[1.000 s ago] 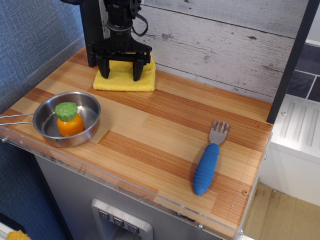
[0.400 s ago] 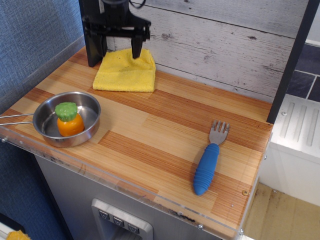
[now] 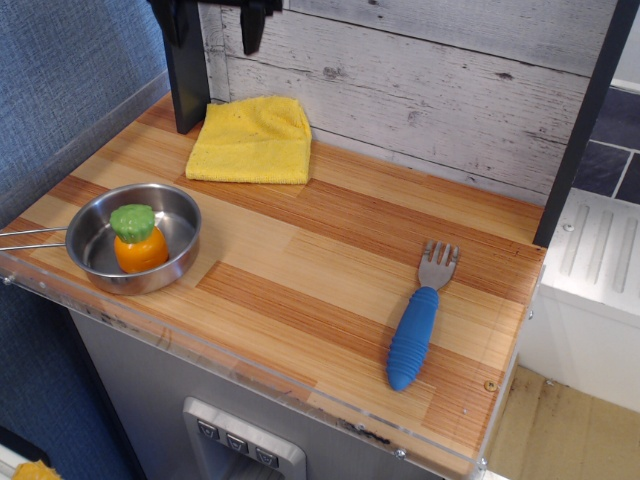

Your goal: Put towel behind pan slightly up the wall

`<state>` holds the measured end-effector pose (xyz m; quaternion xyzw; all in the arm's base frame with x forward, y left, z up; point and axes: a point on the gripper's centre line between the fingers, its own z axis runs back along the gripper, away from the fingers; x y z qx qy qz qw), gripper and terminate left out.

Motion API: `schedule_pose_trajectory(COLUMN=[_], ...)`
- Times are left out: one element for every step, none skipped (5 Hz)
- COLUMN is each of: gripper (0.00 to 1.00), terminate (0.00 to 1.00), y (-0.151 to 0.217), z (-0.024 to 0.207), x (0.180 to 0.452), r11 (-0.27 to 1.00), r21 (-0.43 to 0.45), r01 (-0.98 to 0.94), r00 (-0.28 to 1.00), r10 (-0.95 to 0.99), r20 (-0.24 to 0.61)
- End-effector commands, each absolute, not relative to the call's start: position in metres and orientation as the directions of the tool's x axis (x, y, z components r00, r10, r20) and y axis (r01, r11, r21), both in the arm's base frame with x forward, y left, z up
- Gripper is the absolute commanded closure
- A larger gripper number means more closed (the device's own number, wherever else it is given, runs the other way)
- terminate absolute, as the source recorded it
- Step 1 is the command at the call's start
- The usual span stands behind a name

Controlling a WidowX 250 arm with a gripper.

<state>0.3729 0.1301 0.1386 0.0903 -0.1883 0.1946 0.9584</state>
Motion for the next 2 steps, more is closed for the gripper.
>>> schedule_pose_trajectory(gripper=[0.00, 0.00], terminate=[0.00, 1.00], y=[0.1350, 0.1350], z=[0.1633, 0.1633], x=[0.3669, 0.3669], r11=[0.903, 0.903], r21=[0.096, 0.096], r01=[-0.420, -0.420], r00=[0.827, 0.827], r10=[0.336, 0.336], r20=[0.451, 0.451])
